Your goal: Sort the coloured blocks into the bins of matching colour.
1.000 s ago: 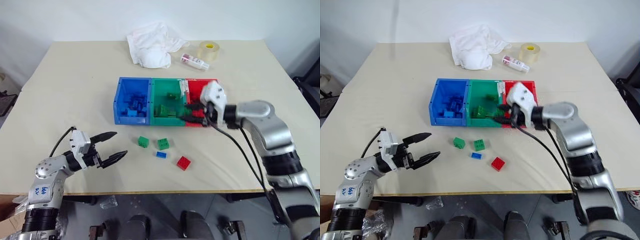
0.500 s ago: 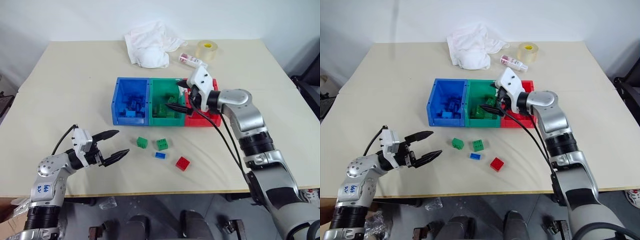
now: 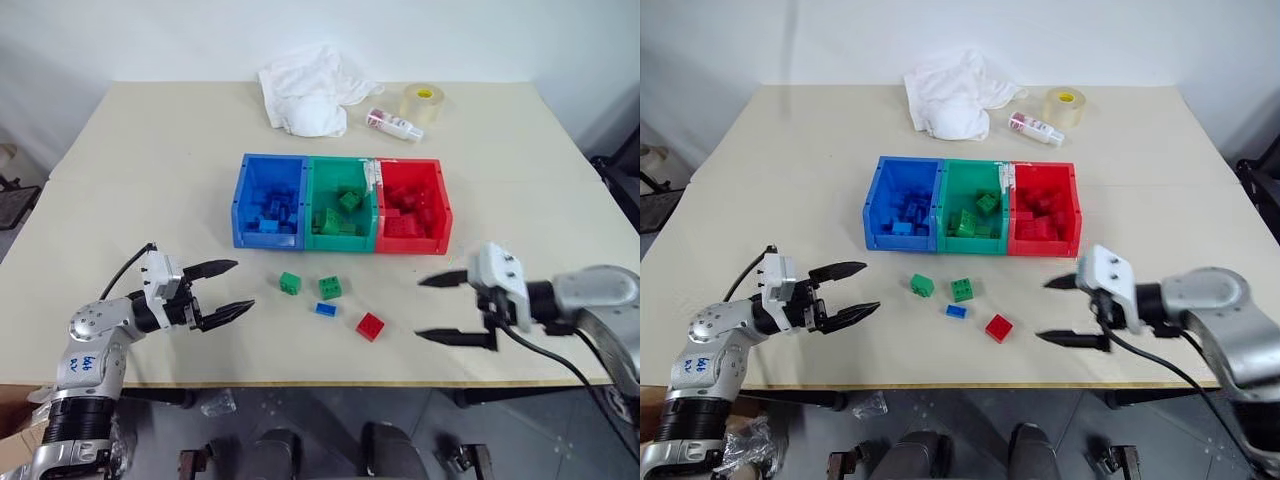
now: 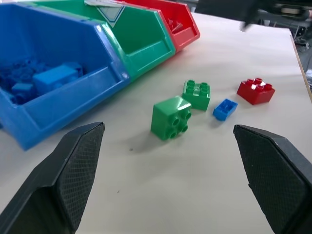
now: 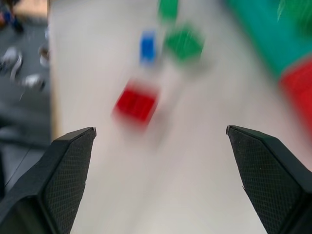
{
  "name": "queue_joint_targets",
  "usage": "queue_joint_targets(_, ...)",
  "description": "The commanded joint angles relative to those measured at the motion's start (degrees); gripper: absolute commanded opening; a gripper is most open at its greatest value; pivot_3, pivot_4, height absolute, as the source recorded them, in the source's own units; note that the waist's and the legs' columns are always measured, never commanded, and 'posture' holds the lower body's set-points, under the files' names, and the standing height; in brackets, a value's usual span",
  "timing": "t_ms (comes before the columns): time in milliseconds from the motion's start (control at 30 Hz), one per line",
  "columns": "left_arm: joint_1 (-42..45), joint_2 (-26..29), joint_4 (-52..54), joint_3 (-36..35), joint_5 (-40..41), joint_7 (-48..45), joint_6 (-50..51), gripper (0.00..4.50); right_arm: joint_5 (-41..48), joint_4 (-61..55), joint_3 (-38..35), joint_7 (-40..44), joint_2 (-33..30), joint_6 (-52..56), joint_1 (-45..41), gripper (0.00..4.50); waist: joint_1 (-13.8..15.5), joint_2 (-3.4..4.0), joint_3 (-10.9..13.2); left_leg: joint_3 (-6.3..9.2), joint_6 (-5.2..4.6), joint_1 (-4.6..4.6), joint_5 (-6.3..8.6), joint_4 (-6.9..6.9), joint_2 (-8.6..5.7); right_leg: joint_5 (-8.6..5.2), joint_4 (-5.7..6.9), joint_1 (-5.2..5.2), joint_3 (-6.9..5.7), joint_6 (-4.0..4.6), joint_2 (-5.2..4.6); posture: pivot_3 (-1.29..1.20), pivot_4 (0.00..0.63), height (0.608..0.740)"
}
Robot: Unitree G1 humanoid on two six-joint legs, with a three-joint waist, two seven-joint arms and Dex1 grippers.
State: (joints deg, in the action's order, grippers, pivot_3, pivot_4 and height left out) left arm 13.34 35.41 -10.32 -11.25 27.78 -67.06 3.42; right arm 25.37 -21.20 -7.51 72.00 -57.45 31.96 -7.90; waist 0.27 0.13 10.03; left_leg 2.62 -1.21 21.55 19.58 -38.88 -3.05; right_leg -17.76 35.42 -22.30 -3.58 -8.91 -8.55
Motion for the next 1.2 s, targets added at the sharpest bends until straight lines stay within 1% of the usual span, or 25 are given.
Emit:
queue_joint_targets(33,0.76,0.87,-0.46,-0.86,0.37,-1.29,-1.23,4.50,0.94,-2.69,-4.04,2.03,-3.34,-1.05,4.46,4.48,0.01,0.00,0.00,-0.02,0.00,0.00,0.00,0.01,0.00,0.00,-0.01,-0.01,0.02,0.00,0.00,0.00,0.150,0.740)
queue_joint_targets(100,0.98,0.78,-0.55,-0.65,0.31,-1.45,-1.31,4.50,1.38,-3.35,-3.55,1.86,-3.76,-0.85,5.05,4.48,-0.15,0.00,0.00,-0.03,0.00,0.00,0.00,0.01,0.03,0.00,0.01,-0.03,0.01,0.00,0.00,0.00,0.150,0.740)
queue_joint_targets(267,1.46,0.26,-0.01,-0.25,0.33,-1.14,-1.16,4.50,2.77,-3.98,0.19,0.53,-1.59,-0.70,1.55,4.48,-0.04,-0.03,0.02,-0.02,0.00,0.00,0.00,-0.01,0.06,0.00,0.00,-0.02,0.01,0.00,0.00,0.00,0.150,0.740)
queue_joint_targets(367,0.70,0.08,1.34,-0.11,0.49,-1.00,-0.86,4.50,0.36,-2.32,7.70,0.20,2.63,-3.13,-4.20,4.48,-0.15,-0.06,0.03,0.01,0.01,0.00,0.01,-0.04,0.06,0.00,-0.02,-0.01,0.00,0.00,0.00,0.00,0.150,0.740)
queue_joint_targets(467,0.62,-0.52,2.03,0.21,0.36,-0.29,-0.95,4.50,-3.69,1.60,13.92,0.12,6.34,-6.05,-9.45,4.48,-0.26,-0.05,0.03,0.00,0.02,0.01,0.01,-0.03,0.06,0.00,-0.01,-0.07,0.01,0.00,0.00,0.00,0.150,0.740)
queue_joint_targets(567,-0.23,-1.91,4.72,0.66,0.92,1.02,-0.37,4.50,-8.92,8.94,20.64,0.54,10.61,-10.24,-14.96,4.48,-0.29,-0.06,0.04,0.01,0.02,0.01,0.01,-0.05,0.04,0.00,0.00,-0.05,0.02,0.00,0.00,0.00,0.150,0.740)
queue_joint_targets(633,-1.08,-2.25,5.84,0.80,0.94,1.39,-0.26,4.50,-11.65,13.50,23.80,1.12,13.07,-13.18,-17.83,4.48,-0.20,-0.07,0.04,0.03,0.02,0.01,0.01,-0.08,0.03,0.00,0.00,-0.04,0.01,0.00,0.00,0.00,0.150,0.740)
queue_joint_targets(733,-2.14,-2.37,6.77,0.25,1.05,1.87,-0.29,4.50,-13.69,18.30,26.39,1.44,16.74,-15.46,-21.31,4.48,-0.34,-0.06,0.04,0.05,0.02,0.02,0.01,-0.07,0.02,0.00,0.06,-0.08,0.00,0.00,0.01,0.00,0.150,0.740)
queue_joint_targets(867,-3.63,-2.10,8.05,-0.52,1.38,2.12,-0.23,4.50,-14.77,21.07,27.80,2.70,18.71,-16.81,-22.92,4.48,-0.35,-0.06,0.04,0.06,0.02,0.02,0.01,-0.07,0.02,0.00,0.10,-0.09,0.00,0.00,0.00,0.00,0.150,0.740)
queue_joint_targets(967,-4.43,-2.12,8.66,-0.92,1.45,2.52,-0.40,4.50,-14.30,20.39,27.53,3.08,19.25,-15.44,-23.03,3.90,-0.32,-0.06,0.04,0.09,0.02,0.02,0.01,-0.08,0.02,0.00,0.10,-0.07,-0.02,0.00,0.00,0.00,0.150,0.740)
queue_joint_targets(1100,-5.57,-2.56,9.82,-1.08,1.65,3.17,-0.26,4.50,-13.30,18.56,26.18,2.75,19.19,-14.00,-22.64,2.49,-0.36,-0.06,0.04,0.09,0.03,0.02,0.01,-0.08,0.02,0.00,0.10,-0.07,-0.02,0.00,0.01,0.00,0.150,0.740)
queue_joint_targets(1133,-5.76,-2.64,10.00,-1.02,1.68,3.24,-0.22,4.50,-13.03,18.17,25.81,2.56,19.20,-13.65,-22.59,2.19,-0.36,-0.06,0.04,0.09,0.03,0.02,0.01,-0.08,0.02,0.00,0.10,-0.07,-0.02,0.00,0.01,0.00,0.150,0.740)
queue_joint_targets(1167,-5.98,-2.76,10.14,-0.90,1.70,3.33,-0.24,4.50,-12.46,17.38,25.15,2.23,19.20,-13.10,-22.42,2.07,-0.36,-0.06,0.04,0.08,0.03,0.02,0.01,-0.08,0.02,0.00,0.10,-0.07,-0.02,0.00,0.01,0.00,0.150,0.740)
queue_joint_targets(1200,-6.22,-2.90,10.30,-0.78,1.69,3.43,-0.31,4.50,-11.97,16.53,24.44,1.70,19.21,-12.61,-22.10,2.07,-0.36,-0.06,0.04,0.09,0.03,0.02,0.02,-0.08,0.02,0.00,0.10,-0.07,-0.02,0.00,0.01,0.00,0.150,0.740)
